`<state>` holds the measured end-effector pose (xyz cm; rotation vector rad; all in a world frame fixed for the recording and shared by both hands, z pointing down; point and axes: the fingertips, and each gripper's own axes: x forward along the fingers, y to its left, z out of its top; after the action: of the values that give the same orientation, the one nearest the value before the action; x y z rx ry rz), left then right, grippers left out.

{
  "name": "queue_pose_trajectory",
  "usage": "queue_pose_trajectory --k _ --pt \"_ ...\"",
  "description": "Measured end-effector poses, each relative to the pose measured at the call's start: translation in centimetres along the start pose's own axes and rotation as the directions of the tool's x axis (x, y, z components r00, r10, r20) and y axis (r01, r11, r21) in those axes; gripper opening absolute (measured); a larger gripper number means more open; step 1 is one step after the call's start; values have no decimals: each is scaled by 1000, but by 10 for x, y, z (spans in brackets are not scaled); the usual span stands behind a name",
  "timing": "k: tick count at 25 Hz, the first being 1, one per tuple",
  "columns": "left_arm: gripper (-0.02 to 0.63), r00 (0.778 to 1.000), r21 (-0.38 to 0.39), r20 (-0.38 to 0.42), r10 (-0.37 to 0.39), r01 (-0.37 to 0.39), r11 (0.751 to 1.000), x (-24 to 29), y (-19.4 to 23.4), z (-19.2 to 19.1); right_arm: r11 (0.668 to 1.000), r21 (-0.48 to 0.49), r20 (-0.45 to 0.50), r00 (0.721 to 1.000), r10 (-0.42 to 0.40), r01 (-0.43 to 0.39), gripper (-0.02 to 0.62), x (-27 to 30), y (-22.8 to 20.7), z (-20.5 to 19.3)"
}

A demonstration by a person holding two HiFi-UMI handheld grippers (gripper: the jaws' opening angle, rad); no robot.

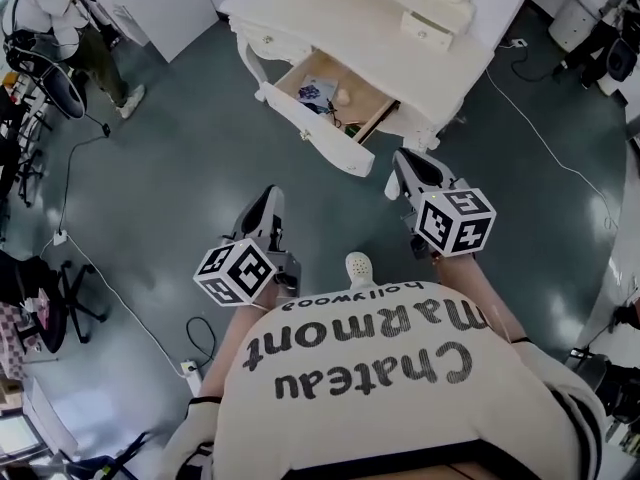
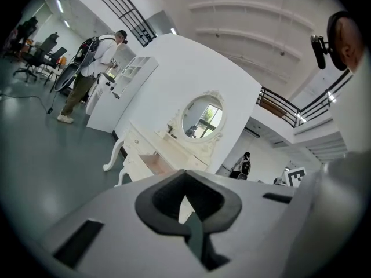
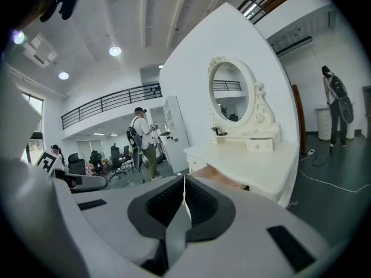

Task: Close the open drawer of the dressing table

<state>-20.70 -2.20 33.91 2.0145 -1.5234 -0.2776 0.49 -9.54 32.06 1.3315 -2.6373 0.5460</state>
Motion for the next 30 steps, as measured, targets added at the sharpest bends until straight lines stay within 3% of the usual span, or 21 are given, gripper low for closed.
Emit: queue_pose_trajectory --k 5,13,19,23,27,30 --pt "8 1000 -54 13 24 -23 998 40 3 9 1000 5 -3 1000 15 -15 32 28 -36 17" --pt "8 998 2 13 62 -62 998 89 8 1 999 35 -27 999 32 -31 32 63 -91 18" --pt "8 994 11 -33 102 -102 995 111 36 -18 997 67 -37 999 -27 29 32 78 -128 3" --pt "8 983 42 -111 145 -141 989 122 63 -46 987 136 -66 994 -82 90 32 81 -152 -15" --pt "9 967 81 -210 146 -132 988 141 84 -68 978 151 -77 988 -136 146 32 80 -172 -24" --pt "75 952 79 -279 126 -108 991 158 98 -81 967 157 -90 978 -186 198 32 76 -184 -27"
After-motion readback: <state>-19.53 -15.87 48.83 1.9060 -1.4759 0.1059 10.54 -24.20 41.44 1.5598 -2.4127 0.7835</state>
